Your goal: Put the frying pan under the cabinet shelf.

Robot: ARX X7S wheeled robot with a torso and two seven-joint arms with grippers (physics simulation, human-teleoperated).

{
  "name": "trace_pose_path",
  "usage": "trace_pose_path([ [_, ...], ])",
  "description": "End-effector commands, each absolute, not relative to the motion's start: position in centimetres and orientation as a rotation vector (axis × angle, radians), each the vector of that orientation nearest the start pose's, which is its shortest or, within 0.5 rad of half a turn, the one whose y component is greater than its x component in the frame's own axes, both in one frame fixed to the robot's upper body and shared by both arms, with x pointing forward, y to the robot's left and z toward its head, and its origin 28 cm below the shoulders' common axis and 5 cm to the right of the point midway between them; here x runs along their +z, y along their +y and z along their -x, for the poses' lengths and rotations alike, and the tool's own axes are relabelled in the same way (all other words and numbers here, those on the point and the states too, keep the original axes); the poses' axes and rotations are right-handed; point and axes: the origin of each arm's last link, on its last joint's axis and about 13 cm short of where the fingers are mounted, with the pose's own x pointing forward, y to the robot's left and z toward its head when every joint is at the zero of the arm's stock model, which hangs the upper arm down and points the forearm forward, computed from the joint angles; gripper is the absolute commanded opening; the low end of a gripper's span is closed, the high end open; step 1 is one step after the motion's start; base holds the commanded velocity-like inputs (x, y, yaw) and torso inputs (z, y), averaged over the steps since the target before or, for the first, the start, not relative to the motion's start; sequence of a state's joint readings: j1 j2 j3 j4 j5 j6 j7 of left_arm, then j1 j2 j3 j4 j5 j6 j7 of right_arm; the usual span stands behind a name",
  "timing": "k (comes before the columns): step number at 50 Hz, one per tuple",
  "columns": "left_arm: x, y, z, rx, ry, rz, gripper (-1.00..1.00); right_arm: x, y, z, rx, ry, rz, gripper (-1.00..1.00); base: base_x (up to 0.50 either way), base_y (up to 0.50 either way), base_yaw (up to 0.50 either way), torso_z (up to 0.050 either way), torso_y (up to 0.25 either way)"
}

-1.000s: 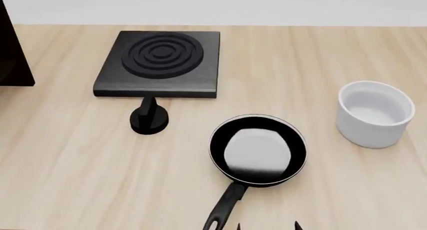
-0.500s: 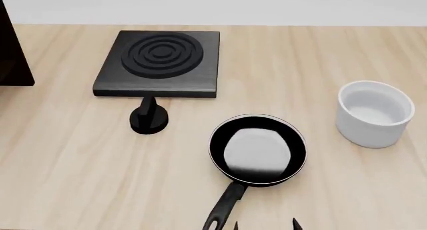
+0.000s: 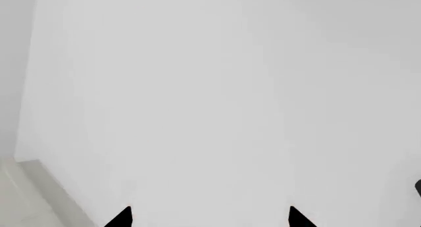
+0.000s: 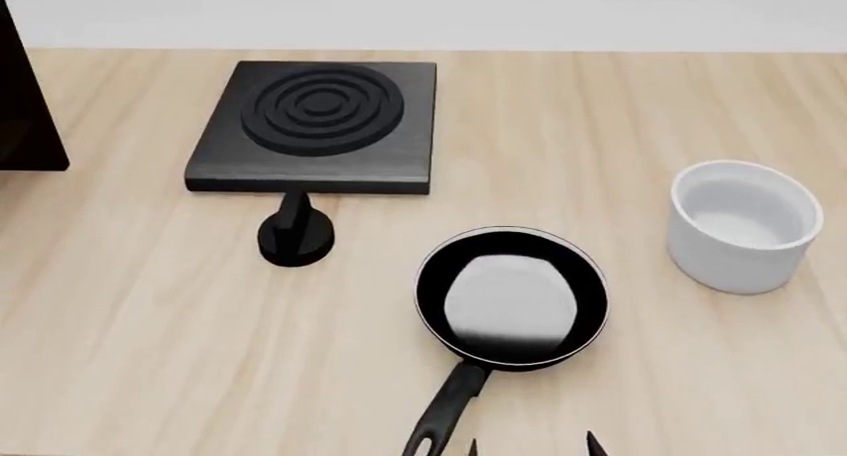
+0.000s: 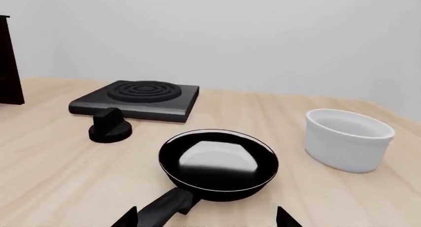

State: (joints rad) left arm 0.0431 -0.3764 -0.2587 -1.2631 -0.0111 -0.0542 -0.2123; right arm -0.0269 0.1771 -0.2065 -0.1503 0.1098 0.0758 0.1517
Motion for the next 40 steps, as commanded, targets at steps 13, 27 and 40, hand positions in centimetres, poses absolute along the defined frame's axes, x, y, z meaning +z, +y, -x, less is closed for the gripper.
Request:
trace_pose_path([
  [13,-13.12,36.87,0.39,0.643,1.351,-0.283,1.00,3.18,-9.58,-20.02,0.060,-0.006,0.082,1.00,0.00,0.00,0.00,0.000,0.000],
  [27,-13.12,36.87,0.39,0.643,1.351,-0.283,1.00,3.16,-9.58,-20.01,0.065,-0.005,0.081,1.00,0.00,0.00,0.00,0.000,0.000],
  [40,-13.12,36.87,0.39,0.643,1.351,-0.283,1.00,3.43,-9.66,-19.95,0.062,-0.011,0.086,1.00,0.00,0.00,0.00,0.000,0.000],
])
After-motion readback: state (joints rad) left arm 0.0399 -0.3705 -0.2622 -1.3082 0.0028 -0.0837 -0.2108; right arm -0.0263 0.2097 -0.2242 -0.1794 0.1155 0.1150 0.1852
